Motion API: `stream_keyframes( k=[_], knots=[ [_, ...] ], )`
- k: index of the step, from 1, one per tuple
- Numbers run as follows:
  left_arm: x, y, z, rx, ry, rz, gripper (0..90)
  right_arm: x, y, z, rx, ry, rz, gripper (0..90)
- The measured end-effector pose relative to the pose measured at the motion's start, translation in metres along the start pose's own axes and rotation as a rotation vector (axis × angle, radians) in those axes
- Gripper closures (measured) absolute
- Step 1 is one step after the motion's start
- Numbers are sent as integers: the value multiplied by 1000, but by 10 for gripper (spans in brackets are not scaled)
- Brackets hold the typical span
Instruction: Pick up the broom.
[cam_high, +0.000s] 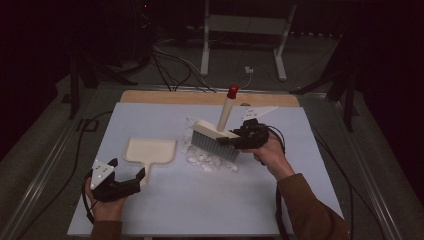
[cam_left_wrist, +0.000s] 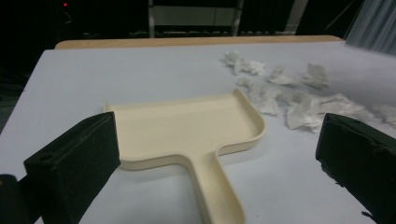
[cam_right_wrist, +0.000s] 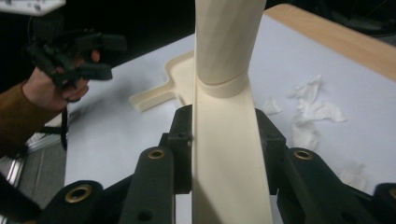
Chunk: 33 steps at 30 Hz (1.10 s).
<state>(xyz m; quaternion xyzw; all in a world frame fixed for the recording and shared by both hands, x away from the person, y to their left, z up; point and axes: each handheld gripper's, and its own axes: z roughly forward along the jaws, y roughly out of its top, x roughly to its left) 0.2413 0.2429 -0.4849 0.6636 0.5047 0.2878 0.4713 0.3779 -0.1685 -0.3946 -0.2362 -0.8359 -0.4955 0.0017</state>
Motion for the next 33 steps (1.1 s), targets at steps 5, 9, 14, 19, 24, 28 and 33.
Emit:
stream_keyframes(
  k=[5, 9, 14, 19, 24, 28, 33],
  knots=[
    [6, -3, 2, 6, 29, -8, 5, -7, 8, -2, -26, -30, -3, 677],
    [8, -5, 0, -7, 42, -18, 5, -15, 13, -1, -28, -55, -5, 677],
    [8, -5, -1, -29, 52, -20, 5, -25, 18, -1, -36, -101, 0, 677],
    [7, -6, -1, -37, 59, -18, 5, -37, 21, 2, -52, -143, 14, 677],
    [7, -5, 1, -43, 63, -21, 5, -46, 25, 6, -74, -192, 23, 677],
    [6, -5, 1, -39, 62, -15, 5, -55, 27, 9, -80, -237, 38, 677],
    [8, -5, -1, -47, 64, -26, 5, -67, 25, 12, -111, -292, 69, 676]
  ],
)
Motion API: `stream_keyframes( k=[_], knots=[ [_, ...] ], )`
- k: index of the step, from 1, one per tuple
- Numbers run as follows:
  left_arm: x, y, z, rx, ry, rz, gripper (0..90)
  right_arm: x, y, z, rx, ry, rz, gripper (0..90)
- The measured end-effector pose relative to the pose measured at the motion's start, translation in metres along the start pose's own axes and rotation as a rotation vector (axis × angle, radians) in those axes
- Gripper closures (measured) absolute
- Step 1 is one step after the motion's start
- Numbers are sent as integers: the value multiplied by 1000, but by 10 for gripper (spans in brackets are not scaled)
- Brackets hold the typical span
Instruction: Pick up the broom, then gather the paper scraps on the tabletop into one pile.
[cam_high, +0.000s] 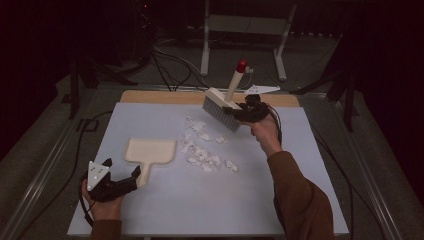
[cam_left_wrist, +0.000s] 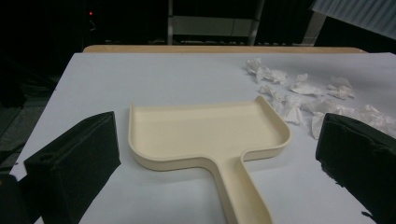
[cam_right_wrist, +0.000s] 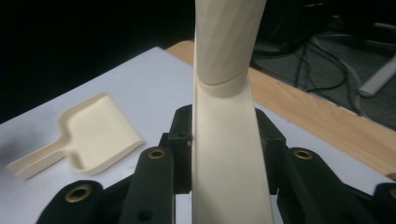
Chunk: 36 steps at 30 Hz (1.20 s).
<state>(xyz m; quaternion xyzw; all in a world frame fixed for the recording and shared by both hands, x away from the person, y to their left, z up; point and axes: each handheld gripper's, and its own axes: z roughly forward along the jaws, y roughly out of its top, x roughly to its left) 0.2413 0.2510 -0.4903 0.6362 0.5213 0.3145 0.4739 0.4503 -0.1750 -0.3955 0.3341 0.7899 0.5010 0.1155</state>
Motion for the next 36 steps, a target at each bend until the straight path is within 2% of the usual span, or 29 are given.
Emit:
stream_keyframes(
  k=[4, 11, 18, 25, 30, 33, 36],
  knots=[
    [0, 0, 0, 0, -1, -1, 5, -5, -3, 10, 5, -49, 12, 677],
    [1, -1, -2, -3, -1, -11, 5, -7, -9, 26, 33, -126, 1, 677],
    [3, -1, -5, -14, 1, -22, 5, -10, -11, 34, 42, -185, -3, 677],
    [4, -1, -5, -15, -2, -27, 5, -20, -19, 42, 70, -256, -3, 677],
    [4, -2, -5, -17, -6, -34, 5, -26, -28, 50, 110, -322, -25, 677],
    [4, -1, -6, -21, -5, -33, 5, -26, -33, 57, 137, -349, -46, 678],
    [5, -2, -5, -19, -7, -35, 5, -25, -39, 64, 159, -357, -51, 678]
  ],
)
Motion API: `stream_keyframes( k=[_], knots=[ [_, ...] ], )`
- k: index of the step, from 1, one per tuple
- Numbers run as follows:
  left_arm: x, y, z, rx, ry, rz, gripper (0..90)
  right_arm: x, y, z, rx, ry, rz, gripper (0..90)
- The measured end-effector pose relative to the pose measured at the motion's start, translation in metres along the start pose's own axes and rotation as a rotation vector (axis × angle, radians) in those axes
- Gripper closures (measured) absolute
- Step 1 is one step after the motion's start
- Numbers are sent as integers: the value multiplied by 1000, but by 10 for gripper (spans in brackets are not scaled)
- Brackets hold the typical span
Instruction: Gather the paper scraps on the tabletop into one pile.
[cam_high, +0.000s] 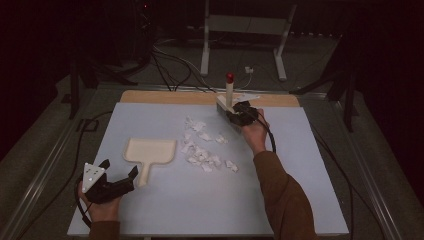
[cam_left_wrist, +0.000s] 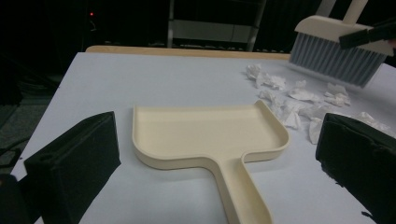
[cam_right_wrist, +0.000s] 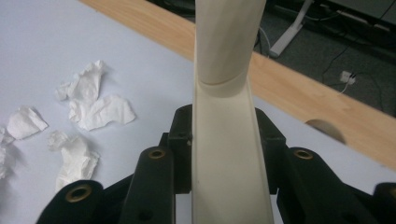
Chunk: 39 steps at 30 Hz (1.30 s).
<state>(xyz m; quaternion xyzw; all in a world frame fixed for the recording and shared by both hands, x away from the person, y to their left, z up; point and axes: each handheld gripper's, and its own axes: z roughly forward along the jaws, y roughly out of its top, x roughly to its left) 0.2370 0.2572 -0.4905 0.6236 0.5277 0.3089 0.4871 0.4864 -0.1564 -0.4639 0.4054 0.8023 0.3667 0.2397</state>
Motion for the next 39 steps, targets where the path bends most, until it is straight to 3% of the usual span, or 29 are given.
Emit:
stream_keyframes(
  k=[5, 17, 24, 26, 39],
  knots=[
    [0, 0, 0, 2, 0, -1, 5, 12, -3, 10, 16, 34, -24, 678],
    [1, -1, -1, 3, -1, -9, 5, 46, 4, 26, -9, 106, -76, 678],
    [1, -1, 0, 9, -5, -9, 5, 60, 7, 30, -32, 163, -156, 678],
    [1, -1, 0, 9, -4, -9, 5, 62, 6, 30, -39, 202, -174, 678],
    [1, -2, 1, 17, -2, -11, 5, 71, -2, 9, -4, 343, -408, 678]
  ],
)
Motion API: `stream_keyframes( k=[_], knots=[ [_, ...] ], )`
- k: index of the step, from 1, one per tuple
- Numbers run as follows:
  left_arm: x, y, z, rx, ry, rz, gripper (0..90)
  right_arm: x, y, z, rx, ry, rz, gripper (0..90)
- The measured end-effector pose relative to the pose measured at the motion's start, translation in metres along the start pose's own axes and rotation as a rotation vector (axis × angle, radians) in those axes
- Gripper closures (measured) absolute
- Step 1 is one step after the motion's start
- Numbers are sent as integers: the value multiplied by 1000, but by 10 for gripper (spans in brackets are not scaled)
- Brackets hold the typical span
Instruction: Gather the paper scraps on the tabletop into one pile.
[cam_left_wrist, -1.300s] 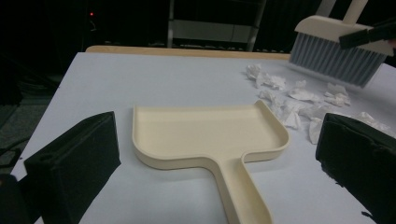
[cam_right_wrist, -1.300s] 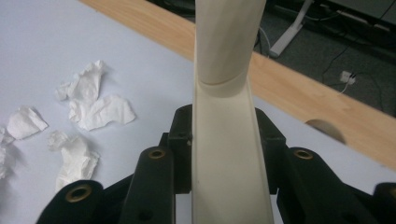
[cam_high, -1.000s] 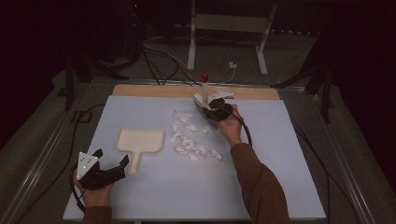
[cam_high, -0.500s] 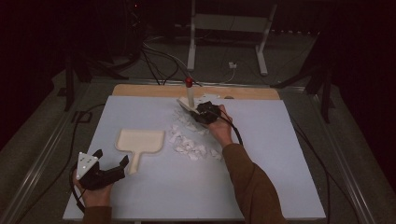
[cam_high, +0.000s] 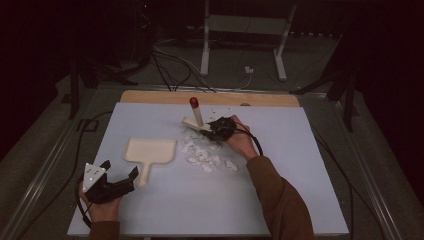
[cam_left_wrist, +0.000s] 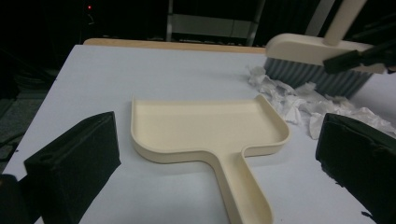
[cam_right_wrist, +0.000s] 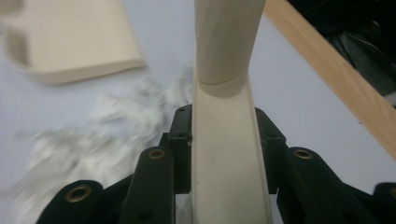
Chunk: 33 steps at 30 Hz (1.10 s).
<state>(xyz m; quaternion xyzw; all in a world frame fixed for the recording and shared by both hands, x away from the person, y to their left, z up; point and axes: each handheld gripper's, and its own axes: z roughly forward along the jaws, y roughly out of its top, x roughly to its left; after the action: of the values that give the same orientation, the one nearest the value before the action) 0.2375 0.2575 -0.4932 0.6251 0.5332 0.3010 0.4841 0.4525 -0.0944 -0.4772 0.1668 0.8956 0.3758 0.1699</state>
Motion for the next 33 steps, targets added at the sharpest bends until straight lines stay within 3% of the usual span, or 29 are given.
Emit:
stream_keyframes(
  k=[5, 13, 17, 22, 27, 33],
  knots=[
    [0, 0, 0, 5, -1, -2, 5, 8, -3, -11, 16, 45, -66, 677],
    [-1, -1, 2, 6, -4, -3, 5, 17, -9, -33, 14, 108, -110, 677],
    [-1, -1, 2, 10, -4, -3, 5, 12, -3, -40, -5, 37, -89, 677],
    [0, -1, 2, 10, -4, -3, 5, -1, 9, -40, -72, -71, 14, 677],
    [0, -1, 2, 10, -6, -7, 5, -7, 20, -29, -105, -109, 88, 677],
    [1, -1, 1, 6, -8, -10, 5, -6, 30, -7, -53, -155, 109, 677]
  ],
)
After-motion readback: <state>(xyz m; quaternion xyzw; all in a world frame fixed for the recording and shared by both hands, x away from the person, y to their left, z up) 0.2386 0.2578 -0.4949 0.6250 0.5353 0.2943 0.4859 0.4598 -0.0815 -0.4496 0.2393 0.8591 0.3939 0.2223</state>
